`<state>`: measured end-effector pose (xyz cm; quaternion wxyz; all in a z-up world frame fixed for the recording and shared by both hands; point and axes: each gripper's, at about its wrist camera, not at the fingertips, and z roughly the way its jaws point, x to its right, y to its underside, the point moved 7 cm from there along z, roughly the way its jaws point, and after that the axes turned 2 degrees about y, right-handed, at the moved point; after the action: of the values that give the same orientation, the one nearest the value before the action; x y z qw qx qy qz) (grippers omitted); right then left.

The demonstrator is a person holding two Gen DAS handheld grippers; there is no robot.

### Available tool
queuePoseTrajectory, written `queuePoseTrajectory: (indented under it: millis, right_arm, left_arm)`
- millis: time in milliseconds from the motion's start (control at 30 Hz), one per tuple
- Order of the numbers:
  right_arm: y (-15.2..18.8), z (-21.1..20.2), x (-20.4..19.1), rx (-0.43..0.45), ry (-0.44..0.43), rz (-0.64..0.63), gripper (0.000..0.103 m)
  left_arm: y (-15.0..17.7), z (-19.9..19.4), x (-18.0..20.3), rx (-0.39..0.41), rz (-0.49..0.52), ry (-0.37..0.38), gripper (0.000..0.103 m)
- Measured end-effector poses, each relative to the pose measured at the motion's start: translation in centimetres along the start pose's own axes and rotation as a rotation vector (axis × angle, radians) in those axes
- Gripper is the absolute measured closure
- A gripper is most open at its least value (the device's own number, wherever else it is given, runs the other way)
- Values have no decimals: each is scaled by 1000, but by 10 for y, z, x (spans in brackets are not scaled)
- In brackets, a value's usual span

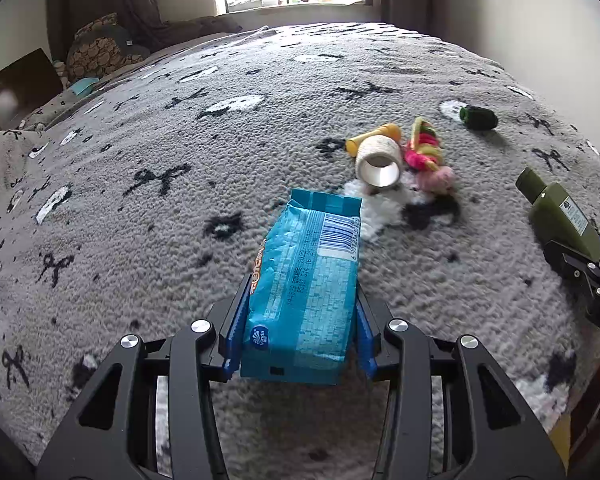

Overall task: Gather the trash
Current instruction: 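Grasp the green lotion bottle with the right tool while the left tool grasps the blue snack packet, then lower both tools below the bed edge and open them over the bin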

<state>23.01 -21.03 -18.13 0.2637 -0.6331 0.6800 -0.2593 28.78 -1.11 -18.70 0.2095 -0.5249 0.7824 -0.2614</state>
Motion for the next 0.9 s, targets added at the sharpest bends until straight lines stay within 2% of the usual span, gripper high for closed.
queuePoseTrajectory:
  millis: [333, 533, 667, 900]
  right_arm:
    - [40, -87, -2, 91, -50, -85, 52]
    - [57, -135, -3, 150, -62, -124, 52]
    - [71, -148, -4, 157, -66, -134, 52]
    - [111, -151, -13, 102, -105, -139, 52]
  left_arm:
    - [54, -80, 55, 72, 28, 33, 61]
    - [86, -120, 78, 108, 10, 91, 61]
    - [111, -135, 87, 99, -15, 146, 61]
    - [154, -143, 100, 65, -15, 164, 61]
